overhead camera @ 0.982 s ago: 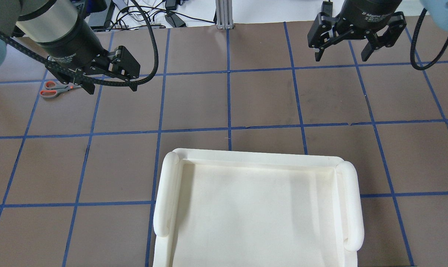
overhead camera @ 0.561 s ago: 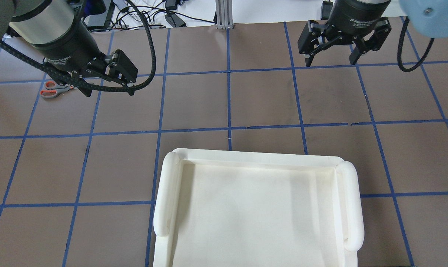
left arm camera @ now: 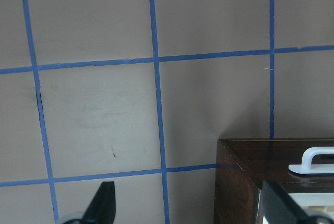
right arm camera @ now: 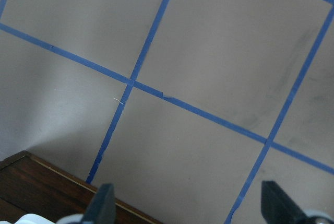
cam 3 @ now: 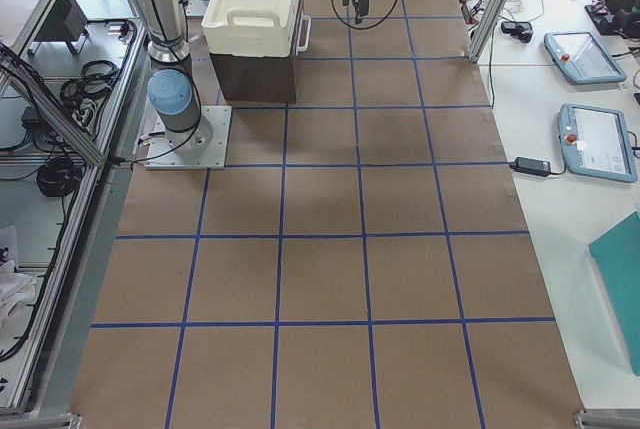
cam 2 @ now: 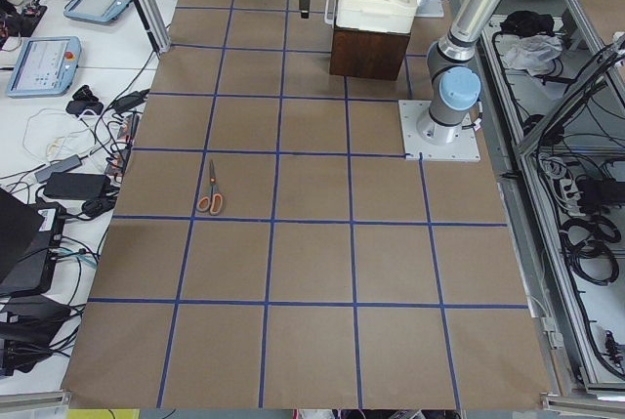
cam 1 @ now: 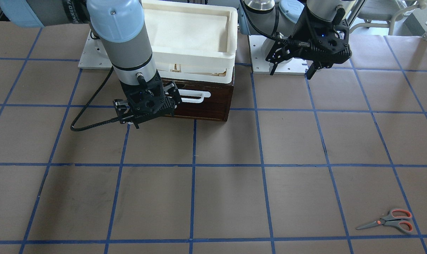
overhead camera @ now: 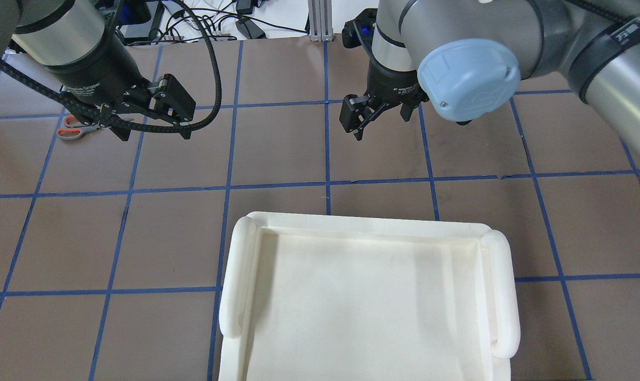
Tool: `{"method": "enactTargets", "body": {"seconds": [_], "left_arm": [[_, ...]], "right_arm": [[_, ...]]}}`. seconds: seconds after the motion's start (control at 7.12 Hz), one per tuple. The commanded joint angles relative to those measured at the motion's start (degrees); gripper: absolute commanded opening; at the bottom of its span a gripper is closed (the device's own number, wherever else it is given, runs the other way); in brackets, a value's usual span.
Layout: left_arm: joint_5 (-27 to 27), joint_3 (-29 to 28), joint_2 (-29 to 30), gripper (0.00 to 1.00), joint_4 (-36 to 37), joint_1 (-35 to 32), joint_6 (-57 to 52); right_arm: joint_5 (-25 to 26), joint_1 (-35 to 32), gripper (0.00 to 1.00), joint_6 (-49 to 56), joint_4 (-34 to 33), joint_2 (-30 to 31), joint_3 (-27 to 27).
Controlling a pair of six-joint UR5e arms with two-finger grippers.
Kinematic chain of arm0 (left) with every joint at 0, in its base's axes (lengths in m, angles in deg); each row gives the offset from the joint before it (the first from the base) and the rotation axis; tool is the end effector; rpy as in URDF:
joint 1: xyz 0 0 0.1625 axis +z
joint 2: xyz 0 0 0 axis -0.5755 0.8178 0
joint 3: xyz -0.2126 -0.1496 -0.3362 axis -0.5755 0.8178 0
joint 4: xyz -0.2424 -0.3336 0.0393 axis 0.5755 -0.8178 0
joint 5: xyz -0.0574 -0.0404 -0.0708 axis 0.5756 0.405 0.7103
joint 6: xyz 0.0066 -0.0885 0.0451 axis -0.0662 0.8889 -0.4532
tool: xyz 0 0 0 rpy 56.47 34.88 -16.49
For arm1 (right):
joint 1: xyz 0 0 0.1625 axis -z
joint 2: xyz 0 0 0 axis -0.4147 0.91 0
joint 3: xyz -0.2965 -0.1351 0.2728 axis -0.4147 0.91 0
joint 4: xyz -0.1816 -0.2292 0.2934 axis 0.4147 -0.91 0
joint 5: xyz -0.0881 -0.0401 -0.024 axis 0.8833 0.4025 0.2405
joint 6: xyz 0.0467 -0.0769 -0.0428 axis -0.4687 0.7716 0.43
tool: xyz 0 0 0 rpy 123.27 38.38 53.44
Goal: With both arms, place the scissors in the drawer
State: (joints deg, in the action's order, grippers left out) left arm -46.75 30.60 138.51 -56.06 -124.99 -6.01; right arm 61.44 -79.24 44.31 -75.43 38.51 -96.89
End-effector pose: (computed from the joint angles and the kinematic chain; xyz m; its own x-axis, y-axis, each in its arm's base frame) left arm -0.1377 -0.4628 0.5224 -0.9970 0.0546 0.0551 0.0545 0.9985 -0.0048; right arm 0.2702 -0.5274 0.4170 -0.8903 -0.4547 -0.0259 -0.4525 0.8896 -0.0623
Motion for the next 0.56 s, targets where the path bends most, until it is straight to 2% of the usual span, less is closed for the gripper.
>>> {"method": "enactTargets", "body": {"seconds": [0.0,0.14,0.42], "left_arm": [[0.00,0.14,-0.01,1.00,-0.05,0.21,-0.07],[0.00,0.23,0.08,1.00,0.04,0.56,-0.15],[0.26,0.84,0.70,1.00,0.30,4.14,-6.79]], "right_arm": [[-0.11,-1.02,1.00,18.84,-2.31,-0.58,-1.50],[0.76,-1.11,1.00,19.82,-1.59,-0.49,-1.59],[-0.45,-1.81,1.00,21.14,6.71,1.25,-2.12]]}}
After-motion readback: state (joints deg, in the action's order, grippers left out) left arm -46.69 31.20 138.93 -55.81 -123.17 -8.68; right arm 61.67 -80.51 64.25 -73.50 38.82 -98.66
